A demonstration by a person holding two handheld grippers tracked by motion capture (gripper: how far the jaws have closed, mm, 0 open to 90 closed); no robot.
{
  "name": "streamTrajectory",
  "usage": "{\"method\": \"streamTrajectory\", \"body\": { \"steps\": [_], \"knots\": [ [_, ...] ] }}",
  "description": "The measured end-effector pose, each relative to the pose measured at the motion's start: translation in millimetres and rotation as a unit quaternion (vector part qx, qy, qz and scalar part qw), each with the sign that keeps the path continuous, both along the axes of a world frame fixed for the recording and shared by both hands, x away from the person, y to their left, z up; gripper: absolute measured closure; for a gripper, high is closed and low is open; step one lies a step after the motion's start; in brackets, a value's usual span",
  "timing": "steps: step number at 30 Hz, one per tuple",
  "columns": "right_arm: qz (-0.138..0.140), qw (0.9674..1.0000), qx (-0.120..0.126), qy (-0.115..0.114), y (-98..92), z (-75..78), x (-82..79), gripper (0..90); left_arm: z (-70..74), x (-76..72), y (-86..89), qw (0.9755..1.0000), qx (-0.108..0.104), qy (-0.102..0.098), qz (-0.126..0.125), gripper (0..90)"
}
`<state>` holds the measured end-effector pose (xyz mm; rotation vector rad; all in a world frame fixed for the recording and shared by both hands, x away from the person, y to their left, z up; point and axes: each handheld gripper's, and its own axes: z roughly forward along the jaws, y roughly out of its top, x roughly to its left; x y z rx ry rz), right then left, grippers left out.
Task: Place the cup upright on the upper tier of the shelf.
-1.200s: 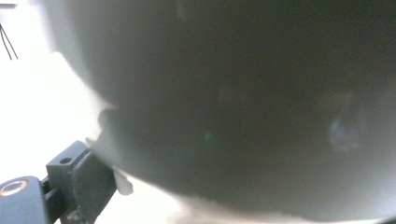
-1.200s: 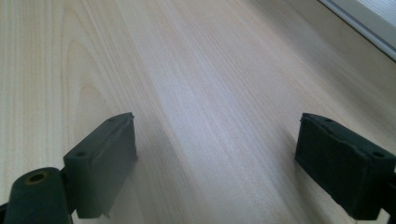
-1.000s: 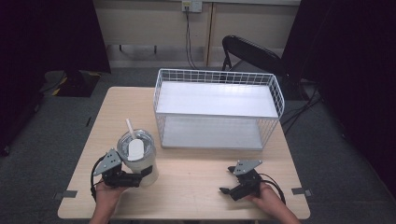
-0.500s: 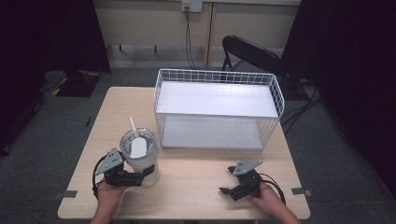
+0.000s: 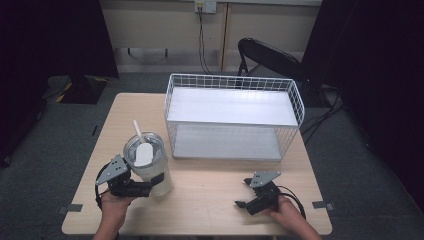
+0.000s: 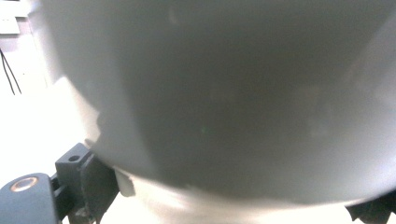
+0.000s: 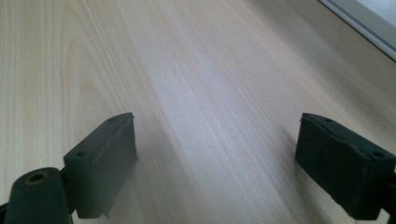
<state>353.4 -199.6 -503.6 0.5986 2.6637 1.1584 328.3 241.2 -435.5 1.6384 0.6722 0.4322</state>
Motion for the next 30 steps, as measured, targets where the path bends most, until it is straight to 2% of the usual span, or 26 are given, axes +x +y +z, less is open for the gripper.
{"method": "streamTrajectory", "body": {
  "steps": [2,6,8,15,21,30],
  "knots": [
    [0.0,1.0,0.0,0.0,0.0,0.0,0.0,11.9,1.8,-0.5,0.2,1.0,0.004,0.003,0.0,8.8],
    [0.0,1.0,0.0,0.0,0.0,0.0,0.0,11.9,9.0,1.0,-1.0,1.0,-0.007,0.0,0.0,8.9],
    [0.0,1.0,0.0,0.0,0.0,0.0,0.0,11.9,10.8,1.6,-1.0,1.0,-0.004,-0.003,0.001,8.9],
    [0.0,1.0,0.0,0.0,0.0,0.0,0.1,12.0,23.8,6.7,-5.0,0.9999,-0.012,-0.002,0.001,8.9],
    [0.0,1.0,0.0,0.0,0.0,0.0,0.0,12.0,35.5,12.2,-11.0,1.0,0.0,-0.002,-0.002,8.9],
    [0.0,1.0,0.0,0.0,0.0,0.0,0.0,11.9,49.0,21.2,-21.2,0.9999,0.002,0.004,-0.01,9.0]
  ]
}}
